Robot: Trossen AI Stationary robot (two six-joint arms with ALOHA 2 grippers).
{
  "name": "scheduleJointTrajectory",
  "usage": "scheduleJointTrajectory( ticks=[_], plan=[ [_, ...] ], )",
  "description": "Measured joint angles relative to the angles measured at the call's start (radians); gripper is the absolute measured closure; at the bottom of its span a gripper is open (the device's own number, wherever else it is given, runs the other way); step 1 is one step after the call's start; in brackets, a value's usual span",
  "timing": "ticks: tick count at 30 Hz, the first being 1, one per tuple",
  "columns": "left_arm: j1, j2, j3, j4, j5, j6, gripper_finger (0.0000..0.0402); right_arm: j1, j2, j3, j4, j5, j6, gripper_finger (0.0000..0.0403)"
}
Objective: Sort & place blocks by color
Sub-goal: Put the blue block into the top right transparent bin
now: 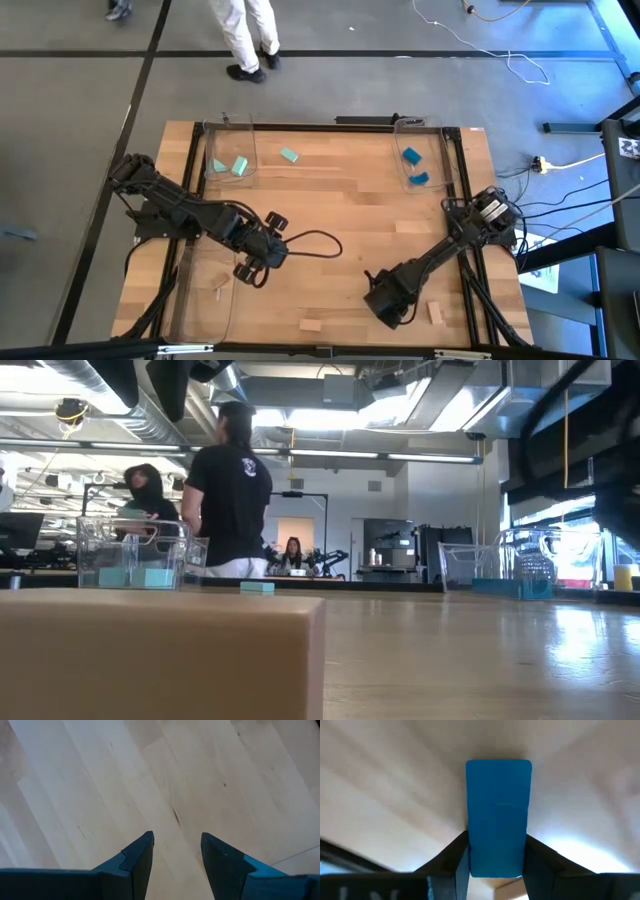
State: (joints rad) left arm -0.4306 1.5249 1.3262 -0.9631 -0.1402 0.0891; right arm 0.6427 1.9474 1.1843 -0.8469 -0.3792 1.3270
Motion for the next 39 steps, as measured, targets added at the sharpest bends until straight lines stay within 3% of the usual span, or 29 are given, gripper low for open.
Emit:
scheduleJointTrajectory(
  ticks=[10,19,25,32,39],
  plan=[
    [0.019,0.0,0.0,-0.026,0.0,0.032,0.0243,-0.084,-0.173,0.0,-0.217,0.088,-0.004,0.027],
    [0.057,0.0,0.0,-0.034,0.0,0.044,0.0243,-0.235,-0.425,0.001,-0.523,0.337,0.01,0.027],
    [0.117,0.0,0.0,-0.002,-0.007,0.036,0.0243,-0.401,-0.559,0.002,-0.687,0.504,-0.067,0.027],
    [0.206,0.0,0.0,0.076,-0.007,0.017,0.0243,-0.662,-0.629,0.002,-0.708,0.688,-0.339,0.0271],
    [0.27,0.0,0.0,0.14,-0.004,-0.024,0.0243,-0.966,-0.635,0.002,-0.678,0.784,-0.648,0.0271]
  ],
)
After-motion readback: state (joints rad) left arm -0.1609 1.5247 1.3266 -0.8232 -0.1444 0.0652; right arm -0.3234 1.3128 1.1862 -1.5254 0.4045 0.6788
